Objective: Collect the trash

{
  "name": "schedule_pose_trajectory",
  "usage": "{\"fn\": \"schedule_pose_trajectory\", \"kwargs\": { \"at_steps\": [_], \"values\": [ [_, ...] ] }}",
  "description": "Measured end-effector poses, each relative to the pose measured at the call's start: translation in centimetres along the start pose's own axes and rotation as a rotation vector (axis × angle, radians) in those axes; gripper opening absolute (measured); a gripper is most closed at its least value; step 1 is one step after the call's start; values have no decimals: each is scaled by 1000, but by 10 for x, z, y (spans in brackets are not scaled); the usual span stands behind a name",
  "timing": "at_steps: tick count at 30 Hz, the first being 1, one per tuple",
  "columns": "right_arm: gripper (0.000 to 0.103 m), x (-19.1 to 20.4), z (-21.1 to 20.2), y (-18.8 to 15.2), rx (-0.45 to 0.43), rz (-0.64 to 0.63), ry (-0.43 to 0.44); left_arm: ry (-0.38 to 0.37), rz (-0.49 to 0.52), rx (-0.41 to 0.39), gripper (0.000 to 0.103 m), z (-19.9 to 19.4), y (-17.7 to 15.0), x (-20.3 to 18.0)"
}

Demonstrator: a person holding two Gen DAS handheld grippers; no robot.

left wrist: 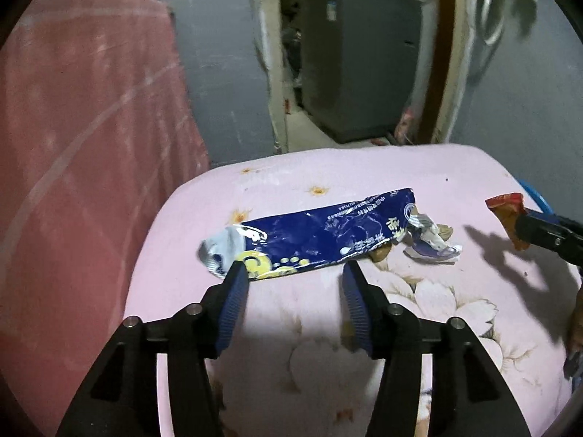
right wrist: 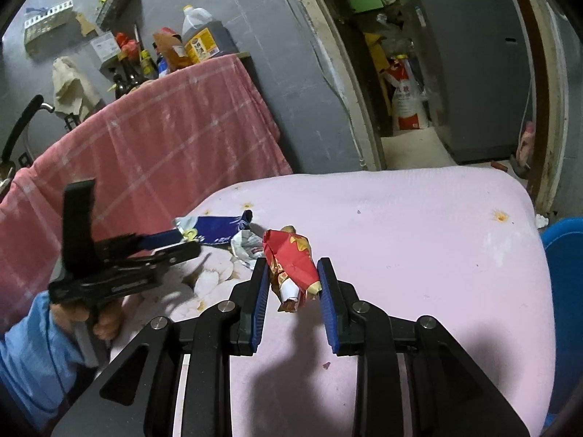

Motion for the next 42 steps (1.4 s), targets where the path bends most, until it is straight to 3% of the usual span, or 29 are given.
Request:
{"fn": "schedule_pose_trajectory", "kwargs": {
  "at_steps": [4,7,9,14,17,22,26,31,42],
  "values": [
    [26,1,-1,-1,1,-5,7,0,22,-2,54,1,7,-2],
    [26,-4,-5,-2,-6,5,0,-63,-1,-26,54,-9,5,-1],
    [26,-8,-7,-2,-11,15,-7,-107,-18,-47,62,-18,4,-4],
    [26,-16,-17,-3,-24,28,-34,-12,-7,-90,65,-24,20,-19],
    [26,-24,-24,-4,-38,39,-44,20,-59,-49,65,-11,36,-20],
    [26,-32,-24,-2,-40,63,-25,-17,-173,52,65,18,66,-5],
    [26,-32,-22,-3,-32,60,-15,-45,-186,131,64,34,75,-5],
    [27,-33,-23,-4,-35,69,-3,-50,-133,198,65,35,64,-11],
    [28,-25,-22,-6,-25,40,-7,-139,-31,214,64,-2,12,-24]
  ]
}}
Point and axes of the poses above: each gripper's, at about its wrist camera, not at the fingertips, and z roughly the way its jaws point, x to its left, y to its top, the point moved 8 cm from there along z, roughly the way its jaws point, and after that the axes turned 12 degrees about x, right-handed, at the moved point
